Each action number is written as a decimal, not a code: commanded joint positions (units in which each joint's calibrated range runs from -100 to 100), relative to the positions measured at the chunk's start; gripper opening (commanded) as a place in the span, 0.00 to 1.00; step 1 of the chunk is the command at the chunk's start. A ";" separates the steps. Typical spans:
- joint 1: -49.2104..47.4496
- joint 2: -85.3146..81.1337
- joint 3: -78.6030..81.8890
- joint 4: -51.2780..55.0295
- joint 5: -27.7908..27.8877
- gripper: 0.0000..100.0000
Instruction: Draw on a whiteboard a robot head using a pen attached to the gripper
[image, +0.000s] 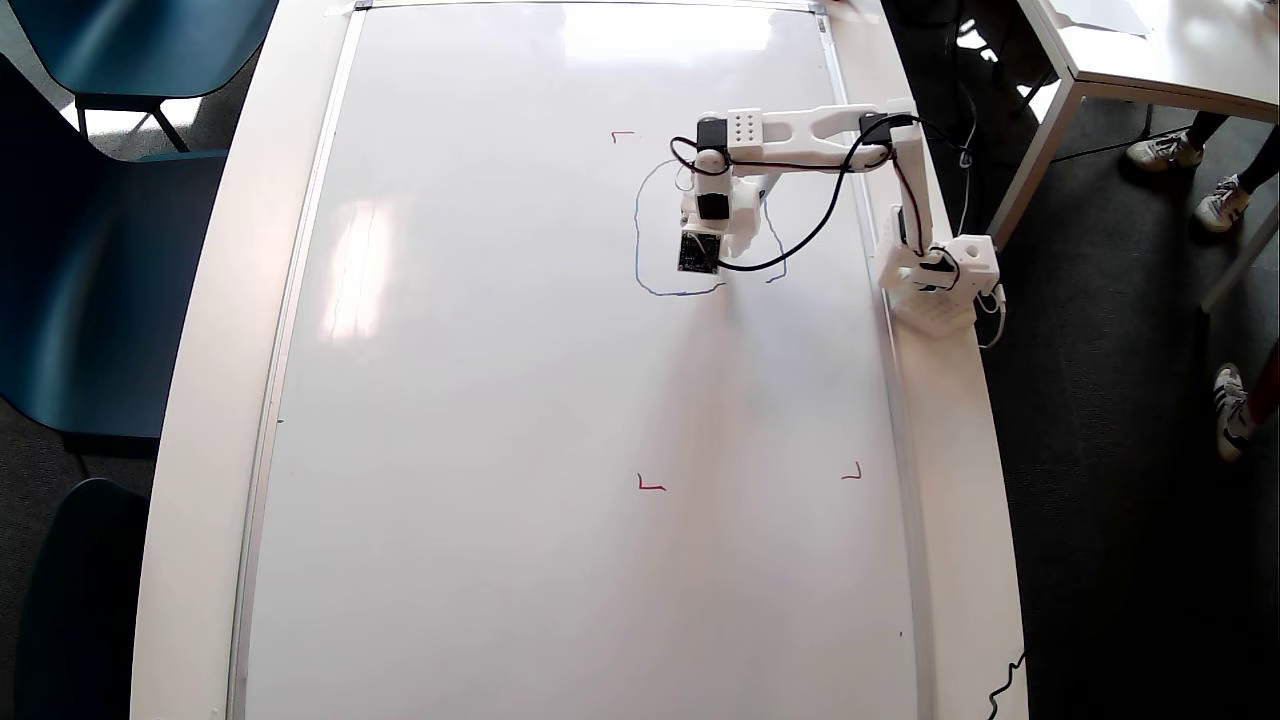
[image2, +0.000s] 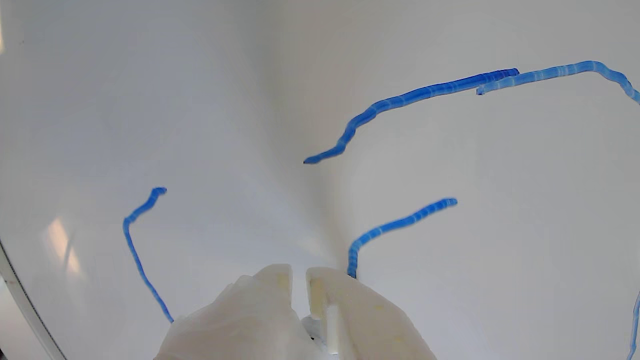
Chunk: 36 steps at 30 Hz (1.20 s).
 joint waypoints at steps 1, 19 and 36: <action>1.18 -1.79 -0.81 0.26 0.70 0.01; 1.99 5.92 -10.34 -0.18 1.23 0.01; -3.39 11.96 -17.88 -0.18 0.70 0.01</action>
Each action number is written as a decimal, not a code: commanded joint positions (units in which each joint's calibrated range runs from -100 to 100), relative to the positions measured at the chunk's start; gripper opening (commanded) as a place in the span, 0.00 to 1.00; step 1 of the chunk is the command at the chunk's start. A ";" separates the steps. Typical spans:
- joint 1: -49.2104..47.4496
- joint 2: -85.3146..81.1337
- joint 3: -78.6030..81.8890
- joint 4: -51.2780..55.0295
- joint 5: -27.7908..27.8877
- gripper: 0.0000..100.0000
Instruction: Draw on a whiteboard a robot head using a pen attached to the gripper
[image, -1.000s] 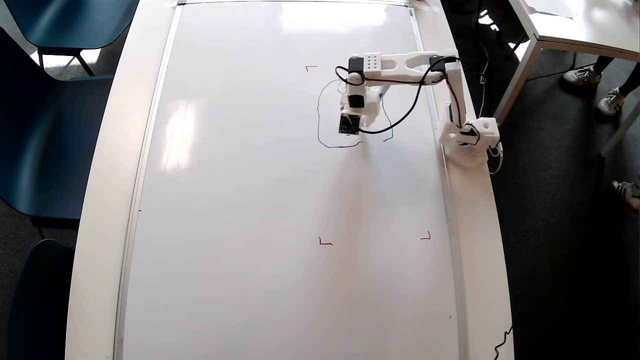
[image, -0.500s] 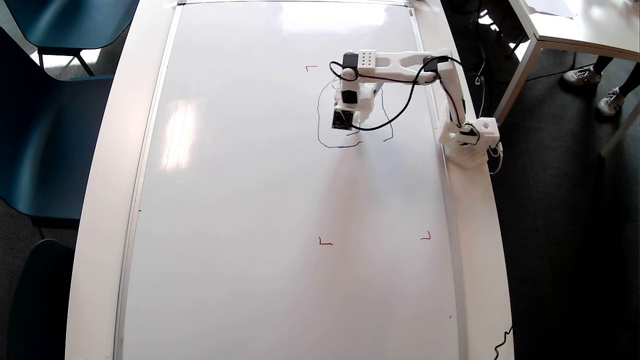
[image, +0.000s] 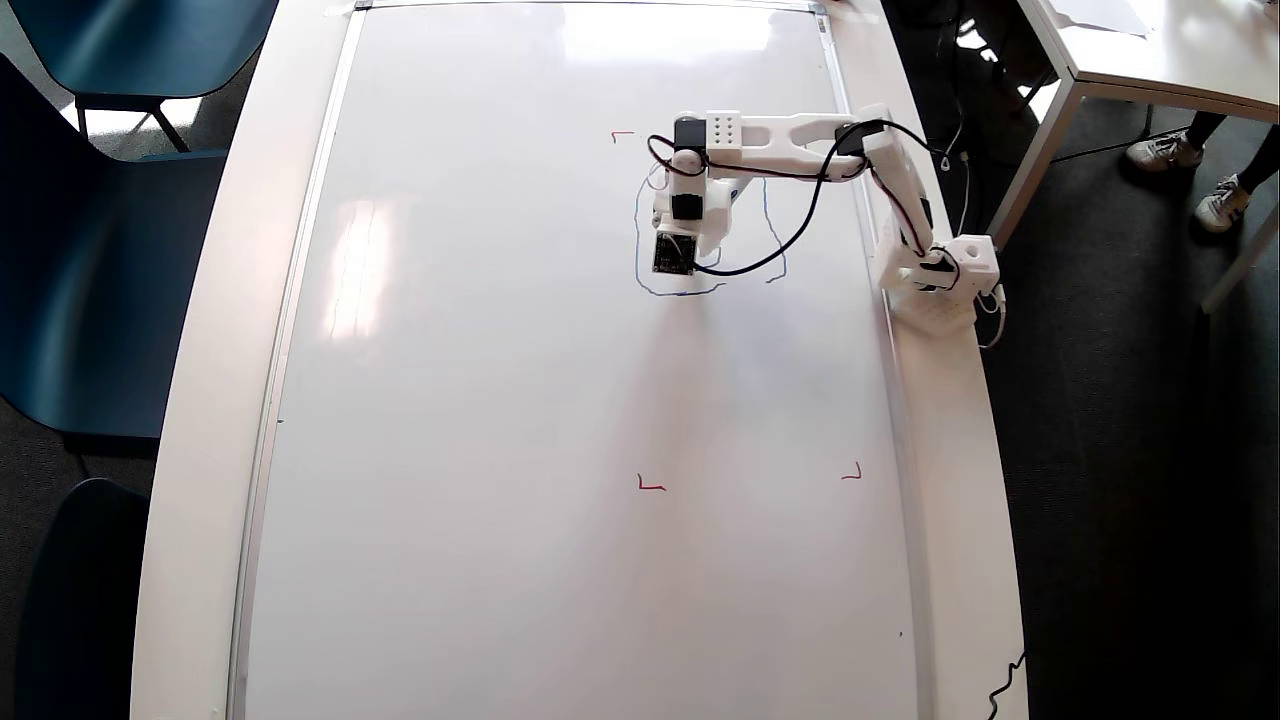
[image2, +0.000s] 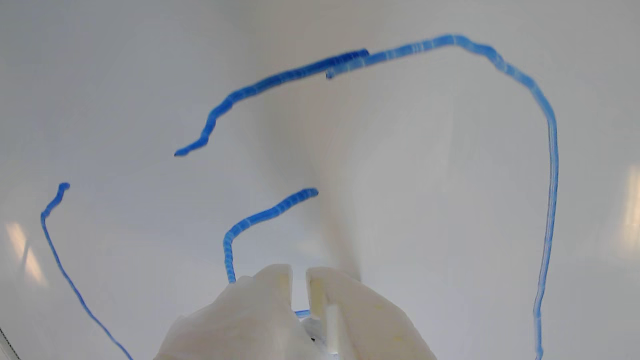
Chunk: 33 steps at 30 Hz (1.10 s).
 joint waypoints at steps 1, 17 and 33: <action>-2.84 0.18 0.31 -0.34 -0.52 0.01; -5.28 -1.32 3.12 -0.26 -1.70 0.01; -3.80 -8.37 8.11 -0.26 -2.02 0.01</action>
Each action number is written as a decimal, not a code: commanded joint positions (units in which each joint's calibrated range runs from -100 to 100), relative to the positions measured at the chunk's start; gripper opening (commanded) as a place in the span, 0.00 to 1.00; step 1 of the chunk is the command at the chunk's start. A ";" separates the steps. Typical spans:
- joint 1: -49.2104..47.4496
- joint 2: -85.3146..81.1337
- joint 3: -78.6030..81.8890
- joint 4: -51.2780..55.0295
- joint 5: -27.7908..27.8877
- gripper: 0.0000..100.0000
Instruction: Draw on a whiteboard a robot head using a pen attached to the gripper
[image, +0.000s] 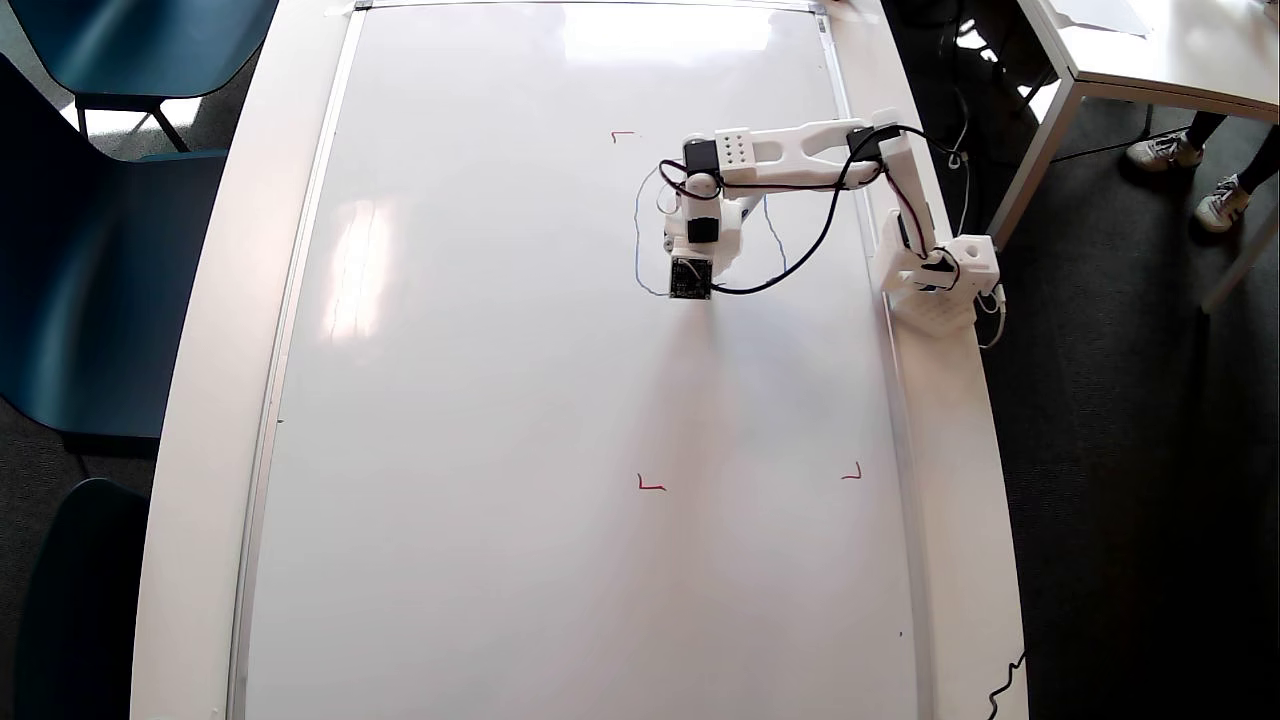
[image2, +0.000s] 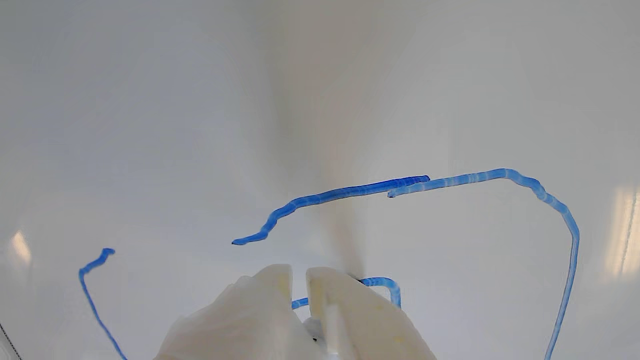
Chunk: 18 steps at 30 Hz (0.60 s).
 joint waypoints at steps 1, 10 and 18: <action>0.72 -2.35 -1.29 0.59 -0.71 0.01; 4.11 -3.28 -17.27 7.62 -2.15 0.01; 11.33 -3.86 -17.09 9.10 -0.28 0.01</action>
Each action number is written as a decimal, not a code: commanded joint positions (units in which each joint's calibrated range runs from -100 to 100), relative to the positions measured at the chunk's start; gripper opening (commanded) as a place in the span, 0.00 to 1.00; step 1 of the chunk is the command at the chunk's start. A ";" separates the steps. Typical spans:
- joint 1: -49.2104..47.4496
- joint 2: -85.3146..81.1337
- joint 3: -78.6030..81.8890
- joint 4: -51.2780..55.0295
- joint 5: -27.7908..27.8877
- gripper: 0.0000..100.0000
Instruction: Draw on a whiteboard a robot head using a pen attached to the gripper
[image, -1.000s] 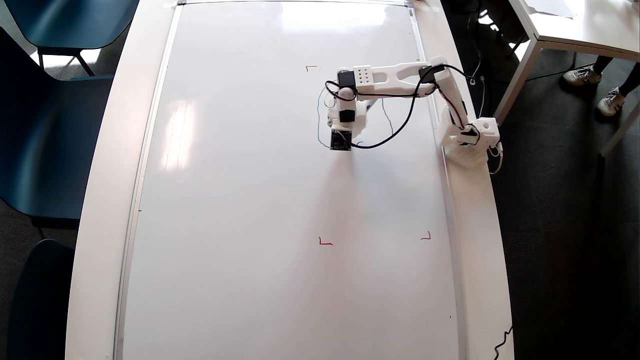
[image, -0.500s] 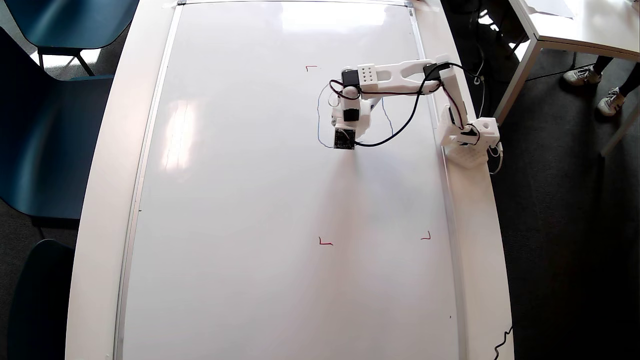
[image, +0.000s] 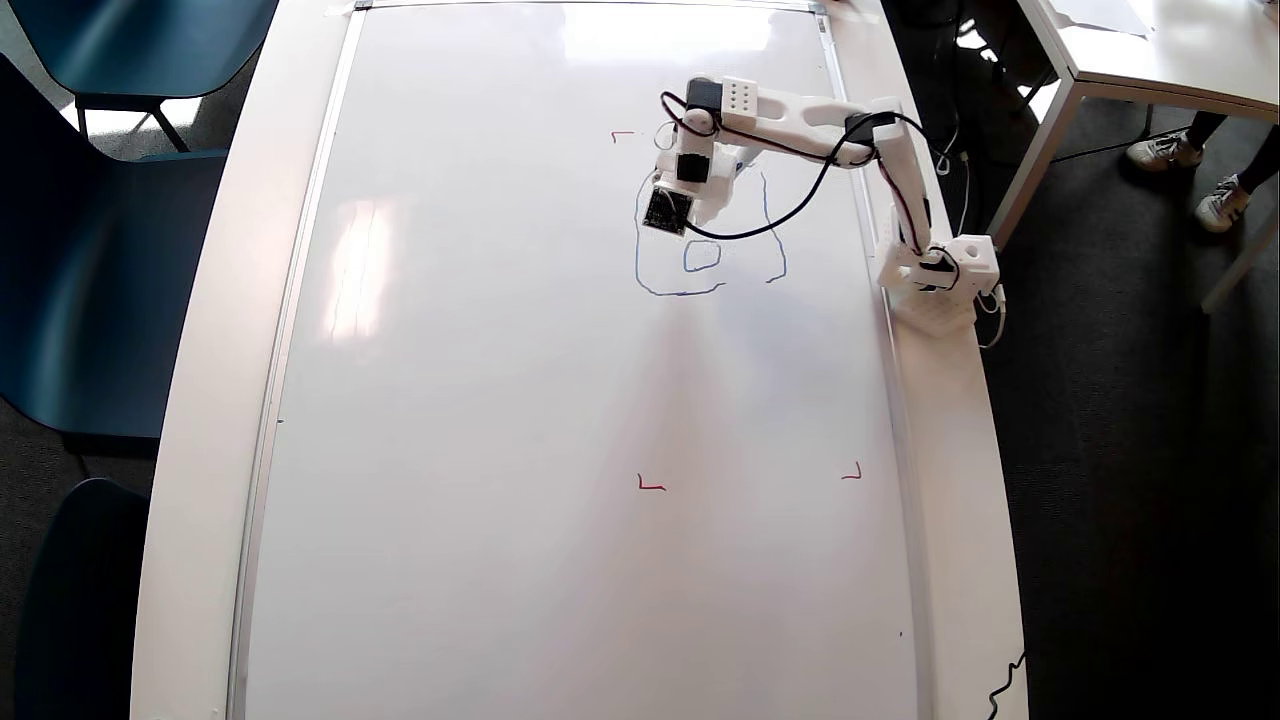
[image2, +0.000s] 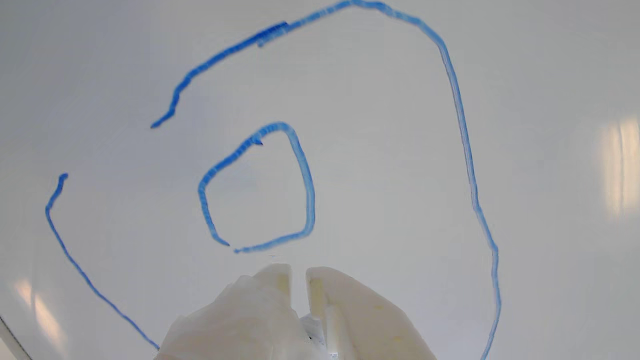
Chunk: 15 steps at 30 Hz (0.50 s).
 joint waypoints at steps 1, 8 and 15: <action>5.17 -3.61 -1.74 0.66 1.69 0.01; 10.63 -3.11 -1.83 0.66 3.72 0.01; 14.82 0.25 -2.10 0.57 5.12 0.01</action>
